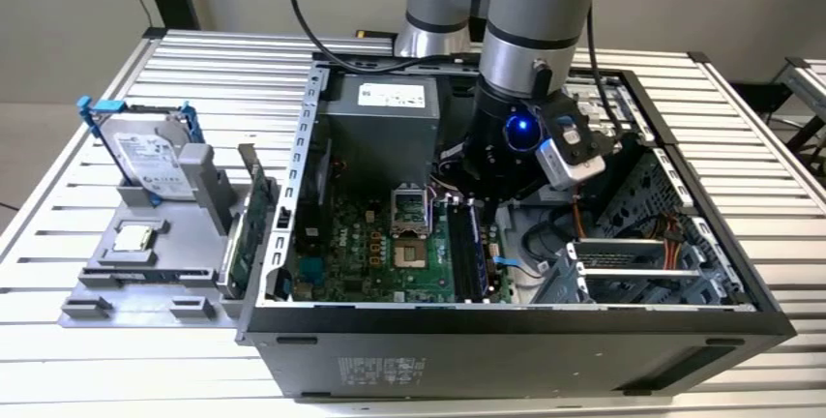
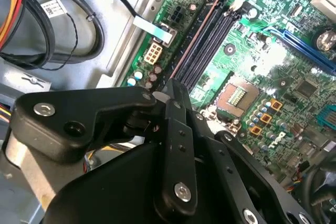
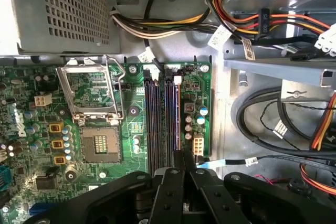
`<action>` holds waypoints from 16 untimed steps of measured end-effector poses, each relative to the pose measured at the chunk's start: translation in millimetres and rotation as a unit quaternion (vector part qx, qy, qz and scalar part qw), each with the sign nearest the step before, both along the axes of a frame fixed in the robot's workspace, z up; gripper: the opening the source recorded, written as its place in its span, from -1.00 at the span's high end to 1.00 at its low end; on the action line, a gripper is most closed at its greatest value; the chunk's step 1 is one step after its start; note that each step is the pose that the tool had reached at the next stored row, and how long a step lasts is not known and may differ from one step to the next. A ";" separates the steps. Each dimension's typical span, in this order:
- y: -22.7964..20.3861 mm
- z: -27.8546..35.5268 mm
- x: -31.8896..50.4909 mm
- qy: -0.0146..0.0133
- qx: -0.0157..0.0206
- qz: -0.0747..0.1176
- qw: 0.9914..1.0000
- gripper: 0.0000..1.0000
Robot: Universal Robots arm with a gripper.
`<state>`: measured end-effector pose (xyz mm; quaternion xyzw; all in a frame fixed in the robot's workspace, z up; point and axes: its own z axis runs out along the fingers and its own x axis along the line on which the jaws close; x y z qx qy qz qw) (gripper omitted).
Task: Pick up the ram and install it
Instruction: 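Press down the ram until it locks into place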
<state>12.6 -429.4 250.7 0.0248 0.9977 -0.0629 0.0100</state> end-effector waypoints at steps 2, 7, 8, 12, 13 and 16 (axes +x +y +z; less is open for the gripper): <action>-0.1 0.0 0.0 0.000 0.000 0.000 1.000 1.00; -0.8 0.0 0.4 0.002 0.021 0.000 1.000 1.00; -0.9 0.1 0.4 0.002 0.030 0.000 1.000 1.00; -3.0 0.0 1.1 0.002 0.067 0.000 0.998 1.00; -3.9 0.0 1.4 0.002 0.076 0.000 0.997 1.00; -5.2 0.0 1.5 0.002 0.081 0.002 0.997 1.00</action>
